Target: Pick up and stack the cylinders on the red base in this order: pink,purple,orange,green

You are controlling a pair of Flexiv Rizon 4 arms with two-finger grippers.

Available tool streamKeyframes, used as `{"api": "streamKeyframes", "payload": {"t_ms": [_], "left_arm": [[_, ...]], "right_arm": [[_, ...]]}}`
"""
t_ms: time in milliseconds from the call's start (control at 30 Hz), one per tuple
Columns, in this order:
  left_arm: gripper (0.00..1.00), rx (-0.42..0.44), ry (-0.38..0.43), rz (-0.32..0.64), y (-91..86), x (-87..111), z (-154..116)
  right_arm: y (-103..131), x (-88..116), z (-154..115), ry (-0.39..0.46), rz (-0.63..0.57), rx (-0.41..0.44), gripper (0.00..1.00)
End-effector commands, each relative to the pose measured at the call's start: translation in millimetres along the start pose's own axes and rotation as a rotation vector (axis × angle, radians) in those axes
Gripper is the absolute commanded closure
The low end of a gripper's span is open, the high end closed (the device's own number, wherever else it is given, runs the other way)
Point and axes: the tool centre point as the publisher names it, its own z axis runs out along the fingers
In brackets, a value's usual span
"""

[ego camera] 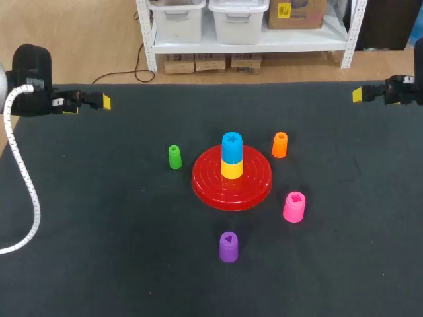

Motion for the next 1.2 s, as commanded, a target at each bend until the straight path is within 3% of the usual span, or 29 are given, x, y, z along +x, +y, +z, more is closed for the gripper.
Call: {"api": "streamKeyframes", "payload": {"t_ms": [33, 800, 867, 967, 1067, 1200], "left_arm": [[0.00, -0.008, 0.005, -0.002, -1.6, -0.8, 0], [0.00, -0.008, 0.005, -0.002, -1.6, -0.8, 0], [0.00, 0.012, -0.018, 0.041, -0.8, -4.0, -5], [0.00, 0.086, -0.025, 0.178, -0.8, -9.6, -15], [0.00, 0.182, 0.030, 0.323, 0.8, -10.4, -22], [0.00, 0.401, 0.197, 0.503, -0.1, -3.9, -28]], "right_arm": [[0, 0, 0, 0.000, 0.001, 0.001, 0.00], [0, 0, 0, 0.000, 0.001, 0.001, 0.00], [0, 0, 0, 0.000, 0.001, 0.001, 0.00], [0, 0, 0, 0.000, 0.001, 0.001, 0.00], [0, 0, 0, 0.000, 0.001, 0.001, 0.00], [0, 0, 0, 0.000, 0.001, 0.001, 0.00]]}}
